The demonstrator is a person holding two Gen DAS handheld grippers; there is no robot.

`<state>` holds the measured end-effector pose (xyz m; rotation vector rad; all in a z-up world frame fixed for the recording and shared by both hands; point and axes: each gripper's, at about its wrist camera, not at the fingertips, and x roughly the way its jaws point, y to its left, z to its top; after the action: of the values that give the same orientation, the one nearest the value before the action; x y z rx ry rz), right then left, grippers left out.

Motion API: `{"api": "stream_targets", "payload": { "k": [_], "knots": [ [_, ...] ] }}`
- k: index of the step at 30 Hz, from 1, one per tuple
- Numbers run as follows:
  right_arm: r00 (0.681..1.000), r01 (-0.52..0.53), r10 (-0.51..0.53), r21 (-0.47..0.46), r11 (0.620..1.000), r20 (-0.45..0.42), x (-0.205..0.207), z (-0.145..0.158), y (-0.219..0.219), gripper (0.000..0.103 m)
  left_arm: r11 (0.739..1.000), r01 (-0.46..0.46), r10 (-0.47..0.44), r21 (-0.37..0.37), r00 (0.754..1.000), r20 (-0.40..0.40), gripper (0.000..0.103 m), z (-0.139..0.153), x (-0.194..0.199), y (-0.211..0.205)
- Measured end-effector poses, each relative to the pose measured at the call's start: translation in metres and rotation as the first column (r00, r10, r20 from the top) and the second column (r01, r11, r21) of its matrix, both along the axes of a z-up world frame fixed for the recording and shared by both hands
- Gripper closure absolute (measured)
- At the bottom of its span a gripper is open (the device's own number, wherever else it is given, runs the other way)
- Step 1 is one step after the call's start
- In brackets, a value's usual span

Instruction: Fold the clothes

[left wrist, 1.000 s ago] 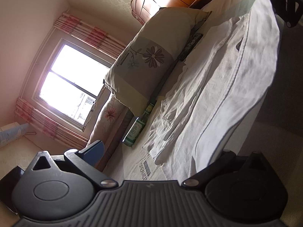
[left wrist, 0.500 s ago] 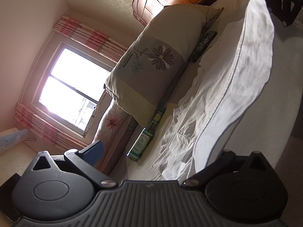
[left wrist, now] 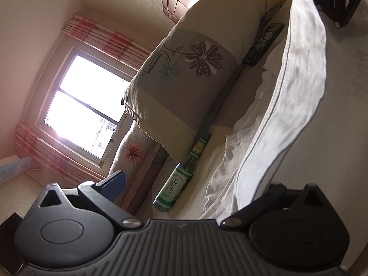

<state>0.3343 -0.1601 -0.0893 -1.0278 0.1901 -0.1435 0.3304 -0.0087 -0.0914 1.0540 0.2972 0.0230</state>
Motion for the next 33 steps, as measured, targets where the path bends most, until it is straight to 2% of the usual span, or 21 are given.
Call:
{"api": "stream_targets", "payload": {
  "k": [9, 14, 18, 21, 24, 27, 30, 33],
  "knots": [
    [0.999, 0.017, -0.016, 0.014, 1.0, -0.045, 0.036, -0.018, 0.002, 0.0, 1.0, 0.017, -0.017, -0.01, 0.997, -0.072, 0.0, -0.02, 0.041, 0.006],
    [0.994, 0.023, -0.017, 0.055, 0.998, -0.112, 0.046, -0.027, -0.001, 0.0, 0.998, 0.008, -0.017, -0.061, 0.989, -0.145, 0.0, -0.029, 0.052, 0.01],
    [0.987, 0.02, -0.003, 0.106, 0.994, -0.162, 0.04, -0.02, -0.01, 0.0, 0.994, 0.018, -0.038, -0.105, 0.982, -0.184, 0.0, -0.02, 0.044, 0.015],
    [0.978, -0.002, 0.034, 0.153, 0.988, -0.208, 0.028, -0.008, -0.017, 0.0, 0.987, 0.062, -0.094, -0.146, 0.969, -0.227, 0.0, -0.008, 0.031, 0.019],
    [0.968, -0.013, 0.064, 0.202, 0.979, -0.245, 0.021, 0.0, -0.025, 0.0, 0.976, 0.066, -0.122, -0.209, 0.957, -0.264, 0.0, 0.003, 0.026, 0.023],
    [0.969, -0.005, 0.059, 0.217, 0.976, -0.242, 0.028, 0.005, -0.029, 0.0, 0.962, 0.03, -0.109, -0.272, 0.954, -0.279, 0.0, 0.01, 0.037, 0.029],
    [0.965, -0.001, 0.068, 0.256, 0.967, -0.253, 0.045, 0.009, -0.032, 0.0, 0.929, -0.021, -0.1, -0.369, 0.947, -0.306, 0.0, 0.018, 0.06, 0.039],
    [0.955, -0.004, 0.085, 0.276, 0.961, -0.283, 0.066, 0.009, -0.033, 0.0, 0.9, -0.054, -0.12, -0.432, 0.924, -0.364, 0.0, 0.018, 0.089, 0.045]
  ]
}}
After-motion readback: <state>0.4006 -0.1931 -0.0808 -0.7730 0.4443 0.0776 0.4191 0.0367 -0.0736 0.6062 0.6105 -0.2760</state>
